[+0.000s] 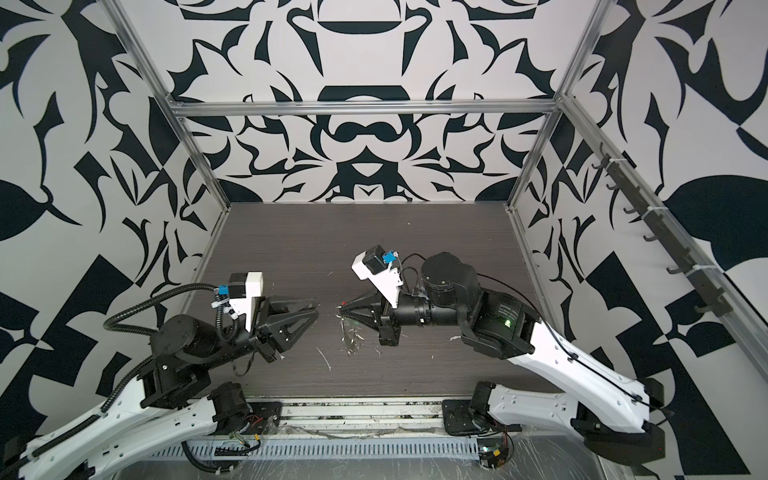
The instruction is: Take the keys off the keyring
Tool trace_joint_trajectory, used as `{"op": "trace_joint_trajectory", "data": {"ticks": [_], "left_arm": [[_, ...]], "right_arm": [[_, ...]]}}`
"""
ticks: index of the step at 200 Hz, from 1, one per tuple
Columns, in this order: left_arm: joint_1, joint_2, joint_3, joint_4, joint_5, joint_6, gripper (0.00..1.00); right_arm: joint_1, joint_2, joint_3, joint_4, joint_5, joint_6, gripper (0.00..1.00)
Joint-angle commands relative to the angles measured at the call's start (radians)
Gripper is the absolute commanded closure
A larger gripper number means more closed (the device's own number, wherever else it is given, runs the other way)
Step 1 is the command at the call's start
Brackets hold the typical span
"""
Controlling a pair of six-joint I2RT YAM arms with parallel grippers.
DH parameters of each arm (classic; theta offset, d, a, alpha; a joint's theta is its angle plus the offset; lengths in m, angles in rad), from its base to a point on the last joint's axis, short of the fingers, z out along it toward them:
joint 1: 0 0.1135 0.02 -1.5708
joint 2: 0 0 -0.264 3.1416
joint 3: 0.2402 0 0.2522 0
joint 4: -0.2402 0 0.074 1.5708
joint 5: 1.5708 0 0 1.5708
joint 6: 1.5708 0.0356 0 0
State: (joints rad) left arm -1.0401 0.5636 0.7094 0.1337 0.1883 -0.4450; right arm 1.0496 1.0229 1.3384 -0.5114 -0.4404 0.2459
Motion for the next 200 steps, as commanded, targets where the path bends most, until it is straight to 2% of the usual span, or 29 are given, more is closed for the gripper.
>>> {"op": "trace_joint_trajectory", "data": {"ticks": [1, 24, 67, 116, 163, 171, 188, 200], "left_arm": [[0.003, 0.049, 0.035, -0.081, 0.073, 0.006, 0.64], [0.002, 0.087, 0.052, -0.084, 0.095, 0.000, 0.65], [0.002, 0.103, 0.061, -0.092, 0.097, 0.000, 0.80], [0.003, 0.127, 0.067, -0.085, 0.111, -0.006, 0.78], [0.002, 0.130, 0.062, -0.071, 0.119, -0.021, 0.90], [0.002, 0.131, 0.062, -0.069, 0.118, -0.024, 0.90], [0.002, 0.127, 0.060, -0.062, 0.125, -0.027, 0.80], [0.002, 0.126, 0.058, -0.062, 0.123, -0.027, 0.79]], "right_arm": [[0.003, 0.011, 0.044, -0.039, -0.049, -0.039, 1.00], [0.003, 0.020, 0.053, -0.040, -0.061, -0.040, 1.00], [0.003, 0.023, 0.058, -0.038, -0.063, -0.040, 1.00], [0.002, 0.034, 0.073, -0.036, -0.054, -0.045, 1.00], [0.002, 0.043, 0.091, -0.029, -0.054, -0.046, 1.00], [0.003, 0.048, 0.092, -0.026, -0.052, -0.045, 1.00], [0.003, 0.052, 0.096, -0.022, -0.053, -0.047, 1.00], [0.003, 0.052, 0.100, -0.020, -0.054, -0.049, 1.00]]}}
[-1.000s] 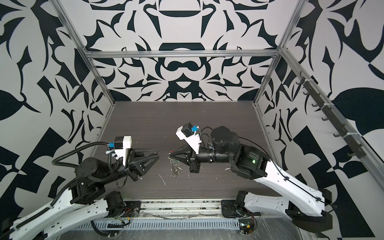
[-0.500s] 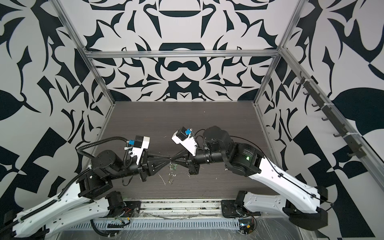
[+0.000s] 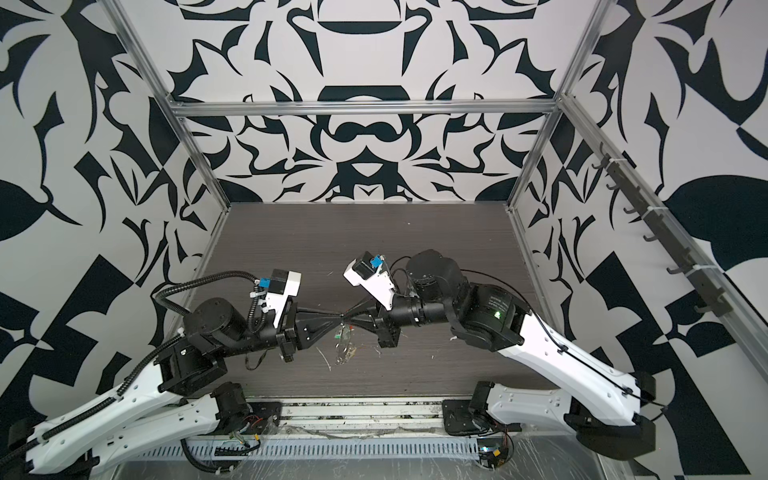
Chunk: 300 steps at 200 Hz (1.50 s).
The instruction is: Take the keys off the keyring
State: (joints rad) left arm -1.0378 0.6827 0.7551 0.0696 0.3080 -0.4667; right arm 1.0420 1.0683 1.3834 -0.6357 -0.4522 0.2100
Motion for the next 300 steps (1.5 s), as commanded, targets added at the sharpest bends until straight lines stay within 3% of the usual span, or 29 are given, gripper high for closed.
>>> {"op": "trace_joint_trajectory", "data": {"ticks": [1, 36, 58, 85, 129, 135, 149, 196, 242, 300], "left_arm": [[0.000, 0.007, 0.012, 0.002, 0.003, -0.006, 0.79], [0.000, 0.002, 0.007, 0.006, -0.016, -0.012, 1.00], [0.000, -0.017, -0.012, 0.038, -0.050, -0.020, 1.00], [0.000, -0.086, -0.085, 0.157, -0.130, -0.039, 1.00], [0.000, -0.165, -0.169, 0.313, -0.261, -0.054, 1.00], [0.000, -0.164, -0.169, 0.318, -0.273, -0.055, 1.00], [-0.001, -0.161, -0.169, 0.332, -0.279, -0.055, 1.00], [0.001, -0.150, -0.166, 0.348, -0.281, -0.060, 1.00], [0.000, -0.150, -0.165, 0.344, -0.204, -0.041, 1.00], [0.000, -0.138, -0.146, 0.279, -0.285, -0.015, 1.00]], "right_arm": [[0.011, 0.007, 0.055, 0.104, -0.042, -0.012, 1.00], [0.010, 0.009, 0.056, 0.116, -0.042, -0.005, 1.00], [0.010, -0.005, 0.033, 0.144, 0.012, 0.014, 1.00], [0.010, -0.091, -0.072, 0.262, 0.088, 0.039, 0.66], [0.012, -0.182, -0.262, 0.467, 0.115, 0.083, 0.57], [0.012, -0.180, -0.278, 0.483, 0.116, 0.084, 0.51], [0.021, -0.175, -0.312, 0.517, 0.130, 0.090, 0.46], [0.076, -0.185, -0.391, 0.620, 0.253, 0.058, 0.46], [0.155, -0.174, -0.394, 0.637, 0.326, -0.029, 0.47], [0.189, -0.181, -0.427, 0.649, 0.455, -0.065, 0.47]]}}
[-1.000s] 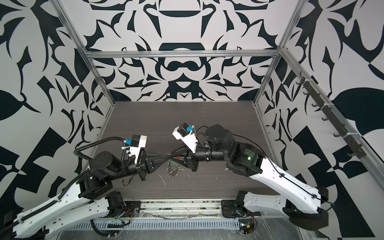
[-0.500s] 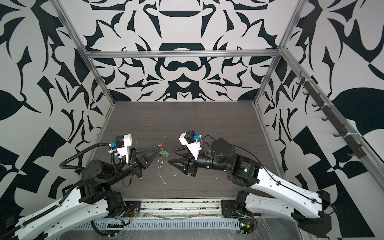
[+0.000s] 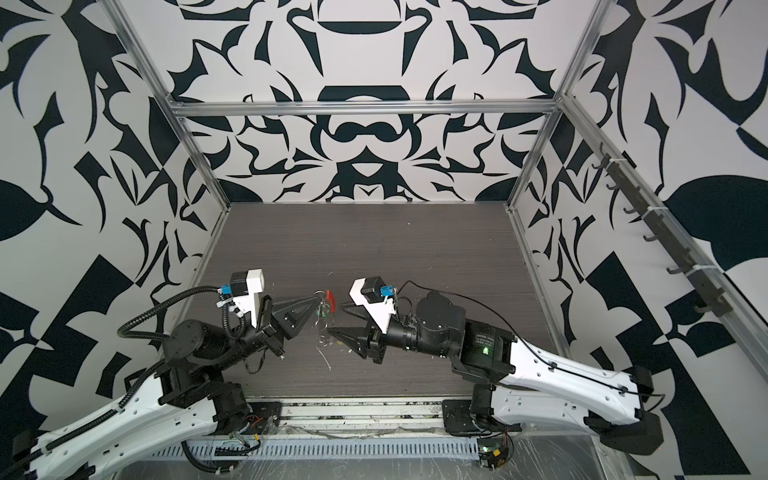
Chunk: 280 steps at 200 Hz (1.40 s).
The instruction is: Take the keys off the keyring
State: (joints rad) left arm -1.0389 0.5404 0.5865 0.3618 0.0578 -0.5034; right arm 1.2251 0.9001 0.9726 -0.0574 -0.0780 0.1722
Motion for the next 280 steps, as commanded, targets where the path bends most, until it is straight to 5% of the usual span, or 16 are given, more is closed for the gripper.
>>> {"op": "trace_joint_trajectory", "data": {"ticks": [1, 128, 280], "left_arm": [[0.001, 0.005, 0.023, -0.017, -0.035, 0.022, 1.00], [0.002, 0.085, 0.013, -0.046, -0.191, 0.155, 1.00], [0.001, 0.024, -0.076, 0.023, -0.055, 0.247, 1.00]], "right_arm": [[0.006, -0.013, -0.017, 0.072, 0.083, -0.027, 0.47], [0.006, -0.085, -0.162, 0.078, 0.323, 0.011, 0.44], [0.006, -0.026, -0.143, 0.117, 0.228, -0.019, 0.50]]}}
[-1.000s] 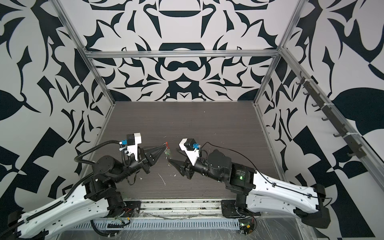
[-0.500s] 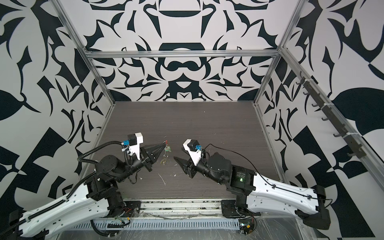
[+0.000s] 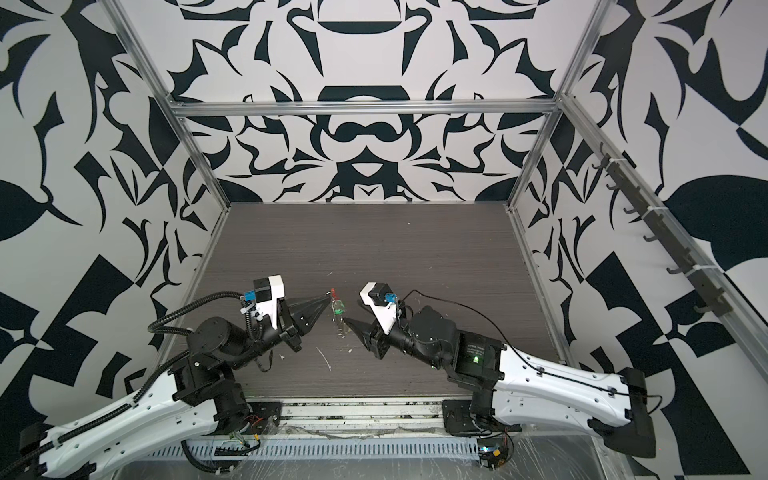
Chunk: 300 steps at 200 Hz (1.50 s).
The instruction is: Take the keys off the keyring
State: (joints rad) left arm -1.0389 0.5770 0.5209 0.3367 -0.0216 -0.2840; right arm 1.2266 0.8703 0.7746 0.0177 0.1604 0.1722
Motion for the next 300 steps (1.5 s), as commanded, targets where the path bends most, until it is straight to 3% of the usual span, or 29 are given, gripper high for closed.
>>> {"op": "trace_joint_trajectory", "data": {"ticks": [1, 132, 239, 300], "left_arm": [[0.001, -0.013, -0.011, 0.048, 0.025, 0.028, 1.00], [0.001, 0.001, 0.012, 0.024, 0.059, 0.067, 1.00], [0.001, 0.157, 0.090, 0.059, 0.098, -0.004, 1.00], [0.001, 0.120, 0.055, 0.103, 0.131, -0.017, 1.00]], "right_arm": [[0.005, 0.004, 0.055, 0.043, -0.009, -0.020, 0.50], [0.005, 0.003, 0.105, -0.018, 0.001, -0.033, 0.50], [0.005, -0.184, 0.044, -0.121, -0.010, -0.017, 0.50], [0.005, -0.226, 0.013, -0.159, 0.023, 0.004, 0.50]]}}
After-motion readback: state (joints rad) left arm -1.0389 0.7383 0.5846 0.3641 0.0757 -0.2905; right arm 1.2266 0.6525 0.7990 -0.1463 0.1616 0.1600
